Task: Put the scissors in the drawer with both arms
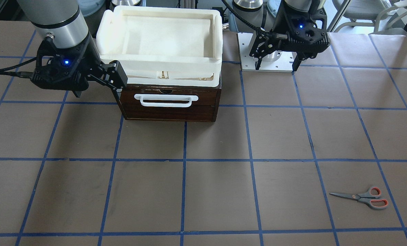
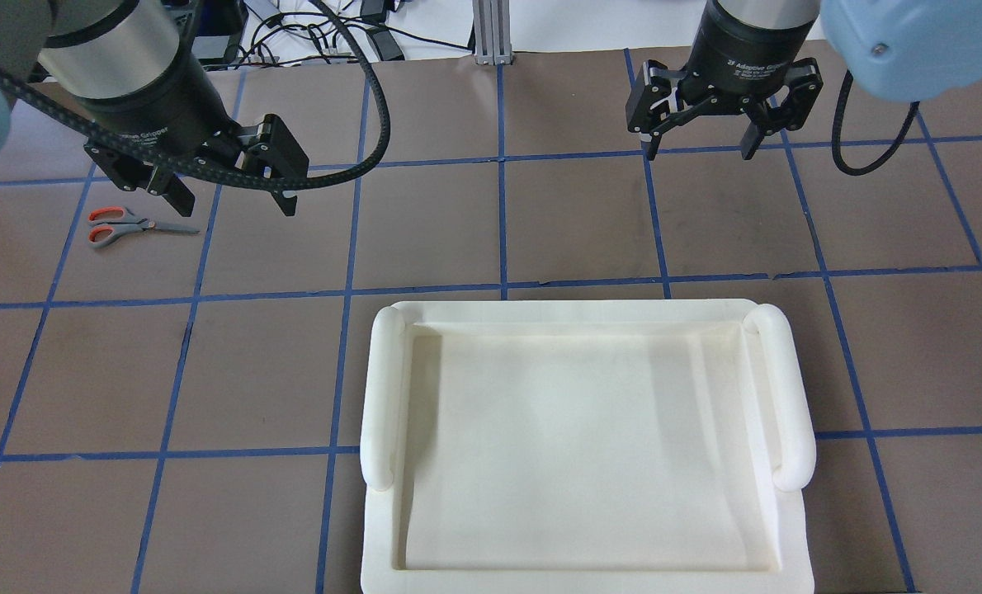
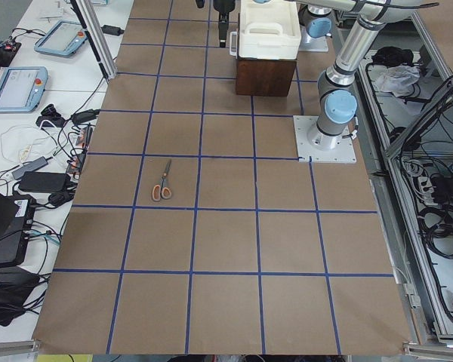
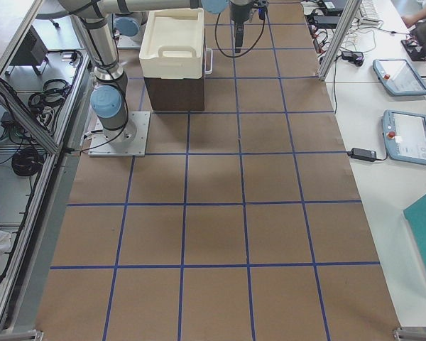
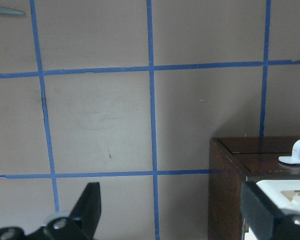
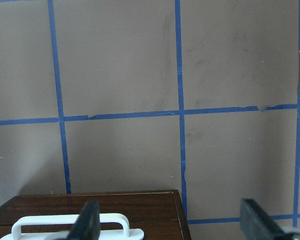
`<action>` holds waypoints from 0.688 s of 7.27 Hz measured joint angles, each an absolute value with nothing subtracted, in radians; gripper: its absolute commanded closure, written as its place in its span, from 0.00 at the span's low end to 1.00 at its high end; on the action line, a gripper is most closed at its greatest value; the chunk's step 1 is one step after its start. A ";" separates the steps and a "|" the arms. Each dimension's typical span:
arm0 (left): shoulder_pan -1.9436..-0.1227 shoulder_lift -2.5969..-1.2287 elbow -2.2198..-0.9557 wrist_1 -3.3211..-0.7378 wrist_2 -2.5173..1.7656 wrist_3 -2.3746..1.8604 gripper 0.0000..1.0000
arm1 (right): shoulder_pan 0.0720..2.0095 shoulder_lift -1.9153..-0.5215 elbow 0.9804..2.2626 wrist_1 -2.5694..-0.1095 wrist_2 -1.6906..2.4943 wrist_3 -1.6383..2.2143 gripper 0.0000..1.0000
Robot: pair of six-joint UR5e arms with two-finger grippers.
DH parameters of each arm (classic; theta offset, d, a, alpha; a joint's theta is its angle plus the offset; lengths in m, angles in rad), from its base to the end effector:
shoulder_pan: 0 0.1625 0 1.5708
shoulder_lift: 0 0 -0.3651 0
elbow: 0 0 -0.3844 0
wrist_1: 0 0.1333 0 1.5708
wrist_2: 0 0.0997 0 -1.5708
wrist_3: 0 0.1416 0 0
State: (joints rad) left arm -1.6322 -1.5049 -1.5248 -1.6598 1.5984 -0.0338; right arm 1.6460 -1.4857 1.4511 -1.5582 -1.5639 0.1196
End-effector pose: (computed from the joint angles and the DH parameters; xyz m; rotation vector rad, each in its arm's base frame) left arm -0.1574 -0.4521 0.4305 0.0425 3.1146 -0.0376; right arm 0.1728 -0.5064 0.4002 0.0694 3.1316 -0.0332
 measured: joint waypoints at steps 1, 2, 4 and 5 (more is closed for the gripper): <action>-1.632 -1.505 -1.525 -1.660 1.598 -0.034 0.00 | 1.646 -1.487 1.451 -1.557 -1.564 0.120 0.00; -1.633 -1.505 -1.525 -1.660 1.598 -0.034 0.00 | 1.646 -1.487 1.451 -1.558 -1.564 0.117 0.00; -1.631 -1.505 -1.525 -1.660 1.598 -0.032 0.00 | 1.646 -1.487 1.451 -1.569 -1.565 0.107 0.00; -1.625 -1.507 -1.532 -1.660 1.608 -0.012 0.00 | 1.644 -1.487 1.452 -1.572 -1.565 0.110 0.00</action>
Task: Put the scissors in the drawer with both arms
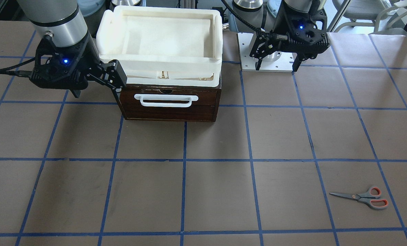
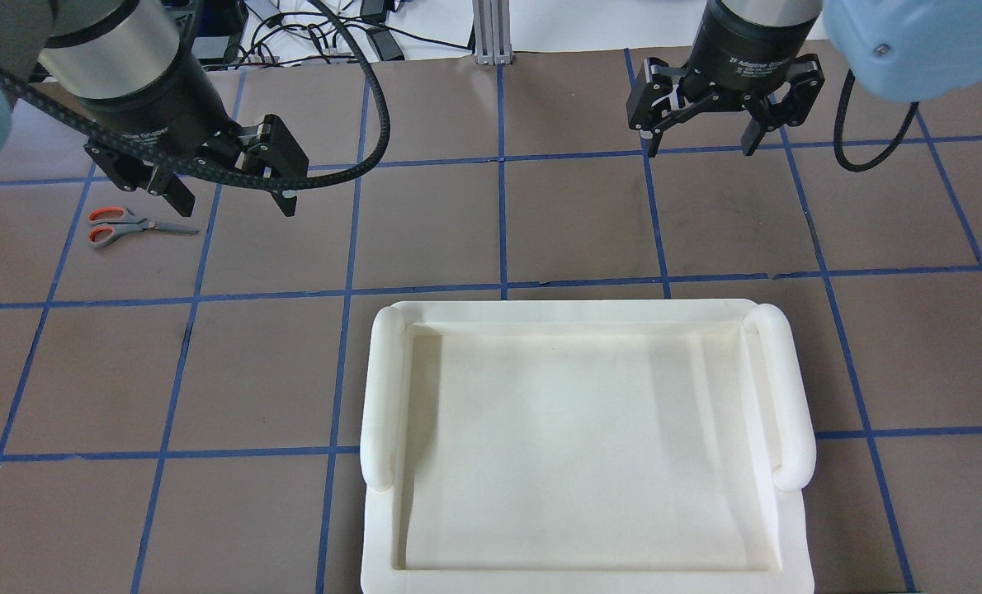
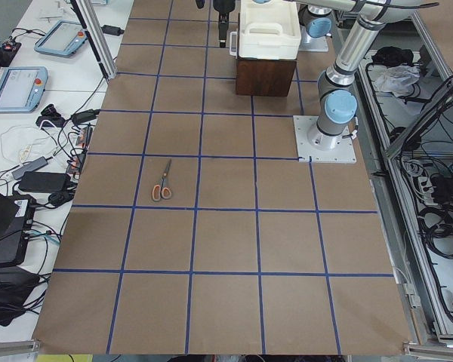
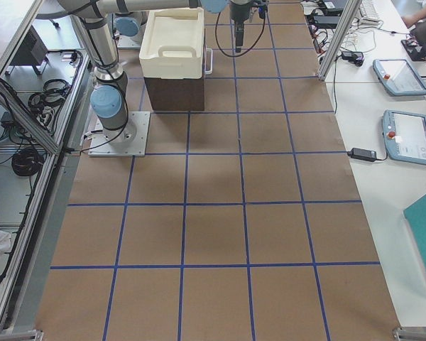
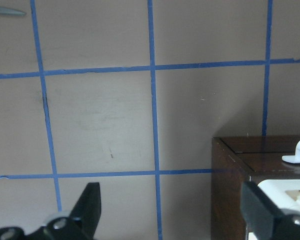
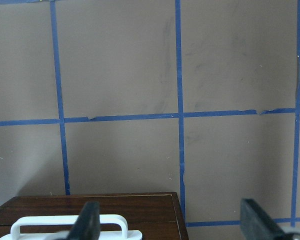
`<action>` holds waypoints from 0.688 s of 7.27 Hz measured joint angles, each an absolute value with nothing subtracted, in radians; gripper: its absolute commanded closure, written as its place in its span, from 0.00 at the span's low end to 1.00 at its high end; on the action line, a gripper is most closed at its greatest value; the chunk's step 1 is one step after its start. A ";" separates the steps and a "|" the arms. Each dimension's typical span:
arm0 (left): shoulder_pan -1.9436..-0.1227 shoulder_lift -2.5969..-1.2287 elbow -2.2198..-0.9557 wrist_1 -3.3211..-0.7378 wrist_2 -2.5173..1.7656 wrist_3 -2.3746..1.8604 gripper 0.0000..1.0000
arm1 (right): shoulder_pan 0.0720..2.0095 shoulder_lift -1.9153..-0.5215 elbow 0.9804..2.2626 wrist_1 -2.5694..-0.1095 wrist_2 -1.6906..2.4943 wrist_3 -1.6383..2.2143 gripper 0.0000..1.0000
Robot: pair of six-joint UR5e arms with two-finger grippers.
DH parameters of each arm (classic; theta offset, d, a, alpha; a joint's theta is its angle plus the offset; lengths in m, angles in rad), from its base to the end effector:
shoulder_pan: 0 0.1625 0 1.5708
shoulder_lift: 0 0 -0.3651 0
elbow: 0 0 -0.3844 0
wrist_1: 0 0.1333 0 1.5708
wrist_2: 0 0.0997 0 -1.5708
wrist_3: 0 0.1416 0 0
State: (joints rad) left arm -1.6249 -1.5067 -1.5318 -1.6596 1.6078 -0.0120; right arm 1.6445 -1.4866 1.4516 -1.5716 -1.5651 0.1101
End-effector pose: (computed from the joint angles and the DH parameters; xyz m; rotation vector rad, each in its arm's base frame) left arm -0.1528 -0.4531 0.4263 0.0649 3.1043 -0.0241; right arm 0.1720 -0.5083 0.4018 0.0568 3.1316 -0.0550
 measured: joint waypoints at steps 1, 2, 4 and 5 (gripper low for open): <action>-1.595 -1.507 -1.552 -1.656 1.627 0.053 0.00 | 1.644 -1.486 1.453 -1.582 -1.563 0.115 0.00; -1.527 -1.506 -1.578 -1.652 1.638 0.170 0.00 | 1.645 -1.483 1.462 -1.626 -1.562 0.118 0.00; -1.356 -1.520 -1.635 -1.642 1.640 0.485 0.00 | 1.645 -1.479 1.495 -1.712 -1.563 0.176 0.00; -1.266 -1.545 -1.691 -1.595 1.639 0.654 0.00 | 1.648 -1.473 1.503 -1.723 -1.562 0.316 0.00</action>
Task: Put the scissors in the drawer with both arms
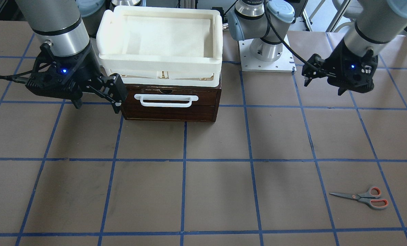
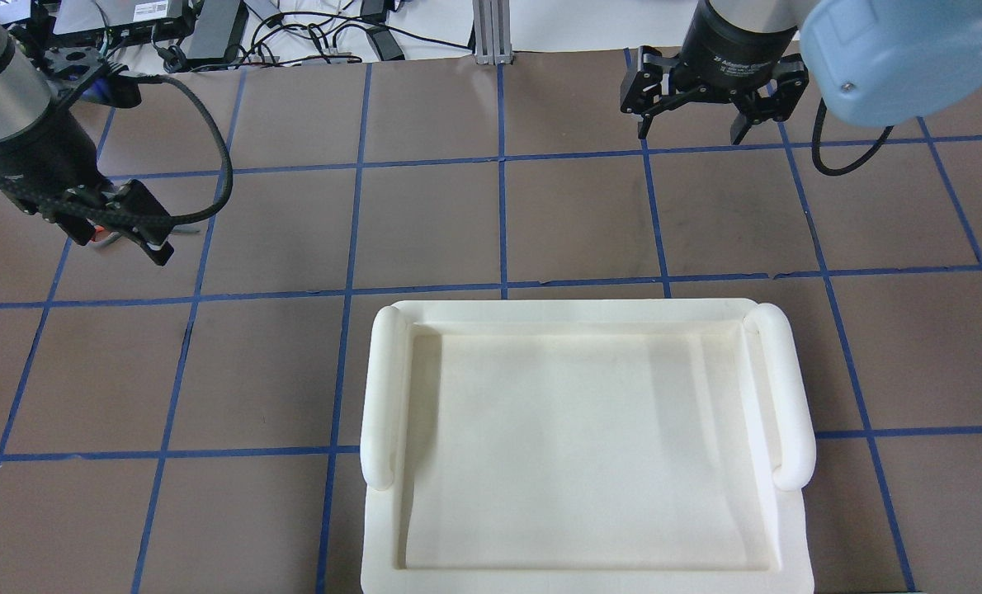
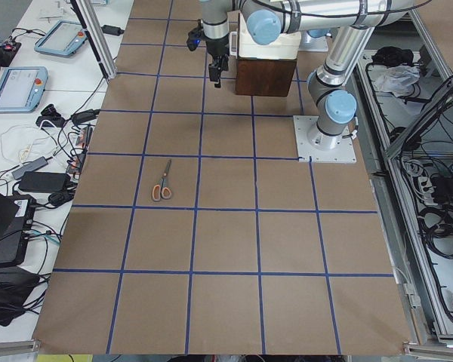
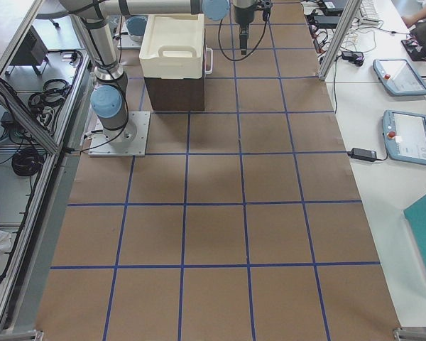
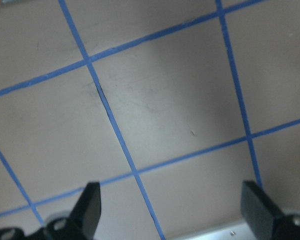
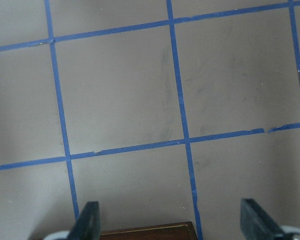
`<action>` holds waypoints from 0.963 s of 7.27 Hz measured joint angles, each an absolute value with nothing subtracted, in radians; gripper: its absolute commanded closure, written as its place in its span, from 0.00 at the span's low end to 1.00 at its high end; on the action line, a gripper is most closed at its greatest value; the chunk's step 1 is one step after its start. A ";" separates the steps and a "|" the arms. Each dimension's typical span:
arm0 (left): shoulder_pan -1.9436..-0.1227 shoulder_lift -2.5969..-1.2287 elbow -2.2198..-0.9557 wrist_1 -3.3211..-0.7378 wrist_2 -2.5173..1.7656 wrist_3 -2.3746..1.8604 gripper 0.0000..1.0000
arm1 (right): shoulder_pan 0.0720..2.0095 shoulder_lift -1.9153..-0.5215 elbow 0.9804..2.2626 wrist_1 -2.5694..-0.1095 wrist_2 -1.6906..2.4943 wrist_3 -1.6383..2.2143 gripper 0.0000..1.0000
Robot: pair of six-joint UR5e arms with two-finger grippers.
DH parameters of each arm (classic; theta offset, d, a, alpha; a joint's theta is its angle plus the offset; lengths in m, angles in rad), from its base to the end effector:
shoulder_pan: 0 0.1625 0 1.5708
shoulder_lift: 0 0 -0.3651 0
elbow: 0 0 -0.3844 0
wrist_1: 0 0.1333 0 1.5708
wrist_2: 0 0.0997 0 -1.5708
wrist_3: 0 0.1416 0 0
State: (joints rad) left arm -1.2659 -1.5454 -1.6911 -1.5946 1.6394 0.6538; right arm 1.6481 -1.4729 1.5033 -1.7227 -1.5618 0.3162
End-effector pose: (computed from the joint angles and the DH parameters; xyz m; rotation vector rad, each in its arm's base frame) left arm 0.0189 -0.4718 0.3390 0.5492 3.0796 0.2145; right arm 0.1756 -0.5240 0.3857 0.3690 3.0817 -0.1824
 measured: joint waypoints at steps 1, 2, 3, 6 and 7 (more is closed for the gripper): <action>-1.189 -1.581 -1.759 -1.499 1.640 0.827 0.00 | 1.654 -1.456 1.508 -1.722 -1.560 0.515 0.00; -1.137 -1.628 -1.810 -1.393 1.644 1.010 0.00 | 1.662 -1.436 1.510 -1.718 -1.559 0.700 0.00; -1.109 -1.689 -1.835 -1.298 1.646 1.208 0.00 | 1.678 -1.414 1.510 -1.716 -1.559 0.879 0.00; -1.088 -1.879 -1.834 -0.982 1.643 1.760 0.00 | 1.766 -1.339 1.511 -1.715 -1.561 1.306 0.00; -1.085 -1.932 -1.814 -0.905 1.632 1.909 0.00 | 1.794 -1.315 1.510 -1.713 -1.562 1.411 0.00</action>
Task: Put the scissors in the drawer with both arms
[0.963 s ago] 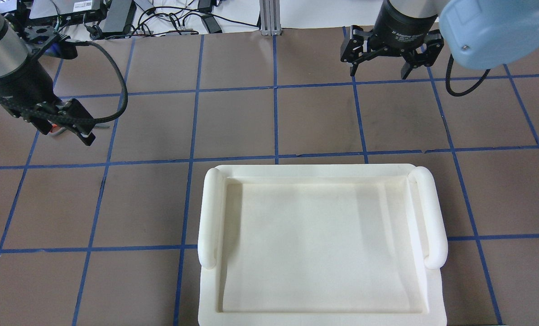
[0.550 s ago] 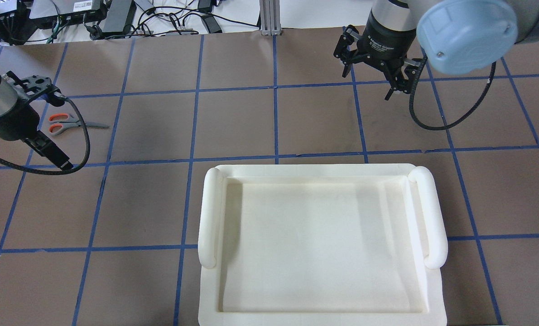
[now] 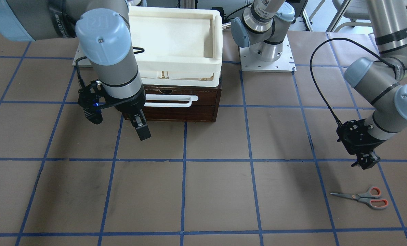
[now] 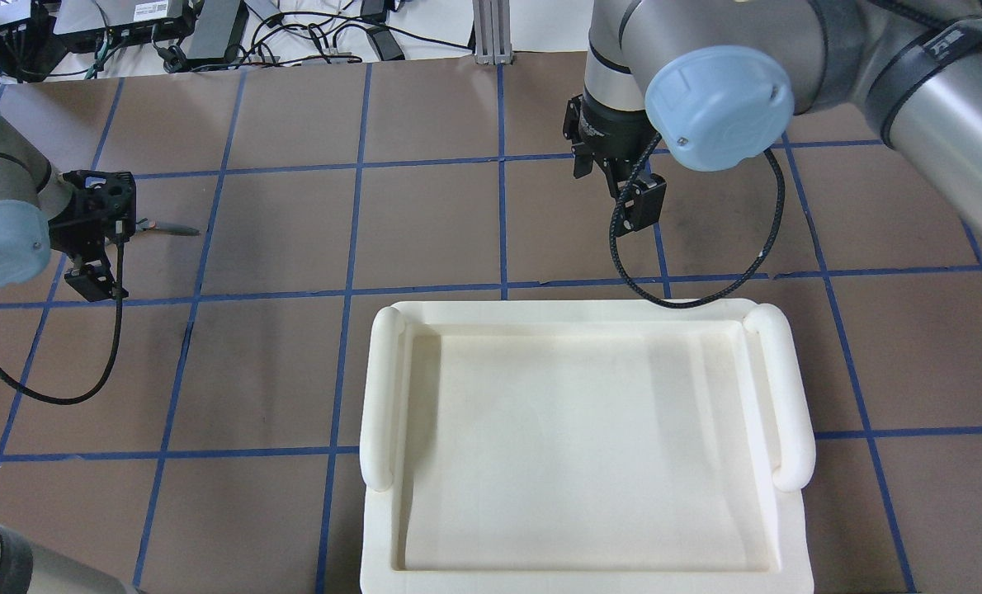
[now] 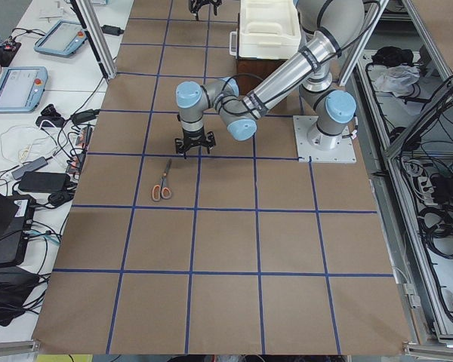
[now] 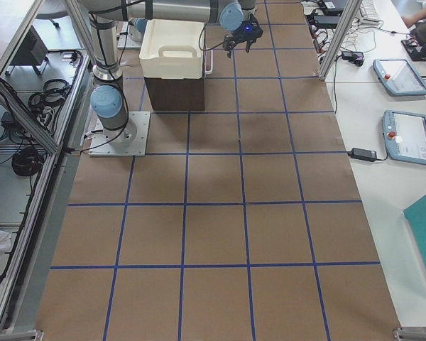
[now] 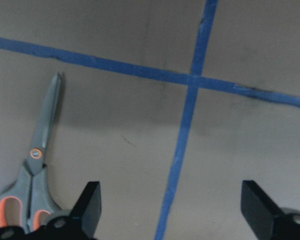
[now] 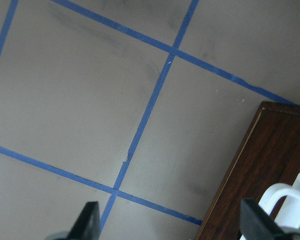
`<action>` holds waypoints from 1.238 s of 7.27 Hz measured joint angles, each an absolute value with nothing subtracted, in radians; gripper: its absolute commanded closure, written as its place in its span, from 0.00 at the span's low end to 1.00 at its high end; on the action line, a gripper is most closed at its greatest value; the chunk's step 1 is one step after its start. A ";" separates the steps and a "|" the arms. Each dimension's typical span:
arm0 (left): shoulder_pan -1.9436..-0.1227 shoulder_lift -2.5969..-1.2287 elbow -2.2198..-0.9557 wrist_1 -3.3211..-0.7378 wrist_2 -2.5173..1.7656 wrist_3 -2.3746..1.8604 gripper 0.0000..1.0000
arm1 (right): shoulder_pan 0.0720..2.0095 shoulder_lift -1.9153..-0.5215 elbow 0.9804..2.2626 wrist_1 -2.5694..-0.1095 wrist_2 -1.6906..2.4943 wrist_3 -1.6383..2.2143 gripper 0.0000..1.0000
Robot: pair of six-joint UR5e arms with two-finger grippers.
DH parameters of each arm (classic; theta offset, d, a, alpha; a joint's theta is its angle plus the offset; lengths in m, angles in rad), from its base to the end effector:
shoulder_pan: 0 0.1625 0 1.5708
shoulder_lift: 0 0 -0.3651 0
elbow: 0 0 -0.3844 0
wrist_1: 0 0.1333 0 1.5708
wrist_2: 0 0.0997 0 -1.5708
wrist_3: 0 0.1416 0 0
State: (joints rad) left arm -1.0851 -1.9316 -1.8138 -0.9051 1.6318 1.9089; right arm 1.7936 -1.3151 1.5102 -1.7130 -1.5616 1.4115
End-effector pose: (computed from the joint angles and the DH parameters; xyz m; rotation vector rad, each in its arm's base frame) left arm 0.1482 -0.5477 0.1509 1.9970 2.3203 0.0524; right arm 0.2554 -0.5179 0.2945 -1.7410 -2.5753 -0.0667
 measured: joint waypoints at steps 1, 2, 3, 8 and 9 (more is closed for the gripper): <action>-1.072 -1.976 -1.785 -0.861 1.600 2.034 0.00 | 1.817 -1.291 1.507 -1.697 -1.561 1.512 0.00; -1.048 -2.016 -1.754 -0.842 1.547 2.146 0.00 | 1.833 -1.269 1.501 -1.672 -1.560 1.594 0.00; -1.027 -2.056 -1.720 -0.835 1.497 2.239 0.00 | 1.843 -1.251 1.499 -1.656 -1.555 1.649 0.00; -1.011 -2.188 -1.604 -0.838 1.468 2.241 0.05 | 1.899 -1.191 1.497 -1.596 -1.541 1.777 0.00; -1.011 -2.199 -1.601 -0.839 1.468 2.228 0.05 | 1.900 -1.191 1.495 -1.576 -1.540 1.777 0.00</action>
State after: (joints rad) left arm -1.0110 -2.1989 -1.6006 -0.8388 1.4677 2.2275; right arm 1.8999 -1.1911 1.4949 -1.5761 -1.5403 1.7774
